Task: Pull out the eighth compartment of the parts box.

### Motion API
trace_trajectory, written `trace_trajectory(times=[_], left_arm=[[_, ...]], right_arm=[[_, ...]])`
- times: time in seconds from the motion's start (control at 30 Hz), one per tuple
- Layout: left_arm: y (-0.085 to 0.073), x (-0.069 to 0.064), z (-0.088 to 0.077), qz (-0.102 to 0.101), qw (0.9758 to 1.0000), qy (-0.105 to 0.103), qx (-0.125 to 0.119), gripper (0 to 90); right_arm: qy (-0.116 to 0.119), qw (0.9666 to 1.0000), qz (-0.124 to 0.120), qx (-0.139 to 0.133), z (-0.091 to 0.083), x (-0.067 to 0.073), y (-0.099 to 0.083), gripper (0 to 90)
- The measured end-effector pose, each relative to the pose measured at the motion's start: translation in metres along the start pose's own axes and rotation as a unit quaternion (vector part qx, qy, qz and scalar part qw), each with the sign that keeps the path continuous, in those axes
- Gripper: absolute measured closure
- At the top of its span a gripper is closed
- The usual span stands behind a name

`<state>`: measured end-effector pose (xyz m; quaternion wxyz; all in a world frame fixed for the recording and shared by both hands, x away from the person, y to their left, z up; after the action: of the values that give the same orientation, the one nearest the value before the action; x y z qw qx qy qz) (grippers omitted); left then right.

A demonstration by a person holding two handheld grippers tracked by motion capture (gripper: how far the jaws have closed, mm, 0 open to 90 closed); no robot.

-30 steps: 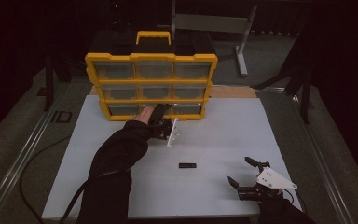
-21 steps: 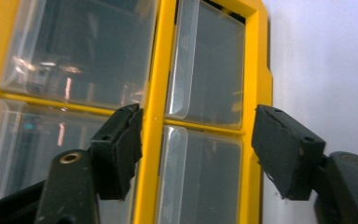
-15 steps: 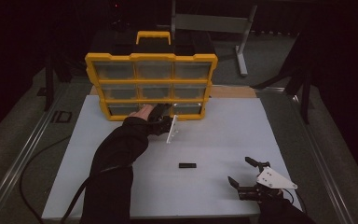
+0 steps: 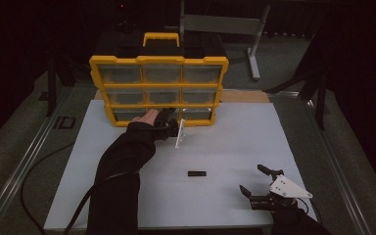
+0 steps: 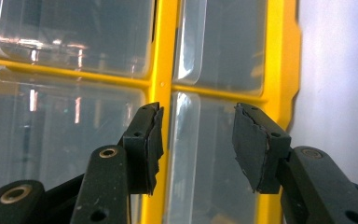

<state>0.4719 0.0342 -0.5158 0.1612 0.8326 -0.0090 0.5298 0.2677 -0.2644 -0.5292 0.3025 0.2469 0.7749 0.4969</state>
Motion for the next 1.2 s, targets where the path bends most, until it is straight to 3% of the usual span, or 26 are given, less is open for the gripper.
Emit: trace_trajectory(times=[0.3, 0.47, 0.77, 0.97, 1.1, 1.2], left_arm=[[-0.003, 0.001, 0.004, 0.006, 0.9998, 0.001, 0.021, 55.7], [-0.006, 0.003, 0.007, -0.002, 0.9993, 0.000, 0.036, 55.7], [-0.005, -0.001, 0.012, 0.006, 0.9991, -0.002, 0.043, 58.4], [-0.003, -0.002, 0.013, 0.015, 0.9987, 0.011, 0.048, 60.3], [-0.002, -0.004, 0.014, 0.006, 0.9984, 0.019, 0.053, 60.8], [-0.001, -0.005, 0.015, 0.011, 0.9977, 0.027, 0.061, 60.4]], right_arm=[[0.001, 1.0000, -0.001, 0.000, 0.000, -0.001, 0.000, 8.2], [0.001, 1.0000, 0.000, -0.001, 0.000, -0.001, 0.000, 8.2], [-0.001, 1.0000, 0.000, -0.002, -0.001, -0.002, 0.000, 8.2], [-0.003, 1.0000, 0.004, -0.002, 0.000, -0.002, 0.000, 8.2], [-0.001, 1.0000, 0.000, -0.002, -0.001, -0.001, 0.000, 8.2], [-0.002, 1.0000, 0.003, -0.003, -0.001, -0.001, 0.000, 8.2]])
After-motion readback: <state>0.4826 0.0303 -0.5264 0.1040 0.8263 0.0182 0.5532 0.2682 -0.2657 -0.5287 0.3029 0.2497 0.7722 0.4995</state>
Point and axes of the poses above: each handheld gripper's, and its own axes: z roughly forward along the jaws, y roughly out of its top, x roughly to its left, the point moved 6 cm from there along z, roughly forward along the jaws, and after that the axes turned 5 degrees about -z, right-handed, at the moved point
